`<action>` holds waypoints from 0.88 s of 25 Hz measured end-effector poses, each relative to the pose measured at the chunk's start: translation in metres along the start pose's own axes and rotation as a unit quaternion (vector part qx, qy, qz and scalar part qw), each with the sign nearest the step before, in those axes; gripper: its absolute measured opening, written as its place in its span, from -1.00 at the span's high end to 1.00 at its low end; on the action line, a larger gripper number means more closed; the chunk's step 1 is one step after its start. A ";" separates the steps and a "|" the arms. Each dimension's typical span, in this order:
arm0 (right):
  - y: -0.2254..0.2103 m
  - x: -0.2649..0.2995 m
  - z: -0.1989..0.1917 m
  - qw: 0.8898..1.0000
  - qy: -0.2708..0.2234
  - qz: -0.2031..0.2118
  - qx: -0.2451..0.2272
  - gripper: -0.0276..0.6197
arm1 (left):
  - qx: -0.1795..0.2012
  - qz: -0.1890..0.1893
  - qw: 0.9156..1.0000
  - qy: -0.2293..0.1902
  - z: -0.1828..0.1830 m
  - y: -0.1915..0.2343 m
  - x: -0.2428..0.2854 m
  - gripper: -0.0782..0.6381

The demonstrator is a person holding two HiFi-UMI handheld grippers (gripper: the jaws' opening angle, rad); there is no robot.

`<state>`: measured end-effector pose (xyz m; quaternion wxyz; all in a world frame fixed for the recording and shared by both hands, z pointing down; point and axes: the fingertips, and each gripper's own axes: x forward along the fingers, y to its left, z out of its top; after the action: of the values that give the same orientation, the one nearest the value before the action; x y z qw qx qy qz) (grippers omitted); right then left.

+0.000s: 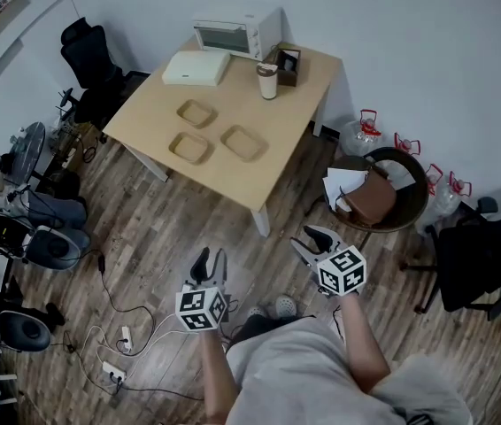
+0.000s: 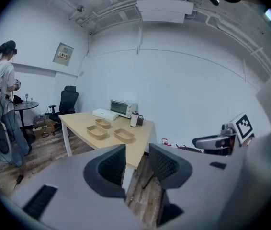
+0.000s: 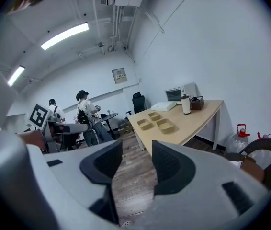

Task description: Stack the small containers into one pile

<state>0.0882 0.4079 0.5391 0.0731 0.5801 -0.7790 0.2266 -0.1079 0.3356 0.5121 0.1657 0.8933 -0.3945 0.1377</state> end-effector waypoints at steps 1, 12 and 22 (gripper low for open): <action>-0.002 0.000 -0.001 1.000 0.000 0.003 0.003 0.29 | -0.001 0.002 1.000 0.003 -0.002 0.001 0.002 0.37; -0.066 0.014 0.005 0.997 -0.048 -0.028 0.056 -0.11 | -0.023 0.014 0.999 0.020 -0.014 0.026 0.050 0.31; -0.113 0.120 0.082 0.996 -0.066 -0.023 0.052 -0.19 | -0.034 -0.002 0.999 0.011 0.047 0.088 0.153 0.31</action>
<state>0.1686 0.2420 0.5425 -0.0038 0.6142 -0.7561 0.2259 -0.0693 0.1602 0.5434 0.2004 0.8863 -0.3954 0.1339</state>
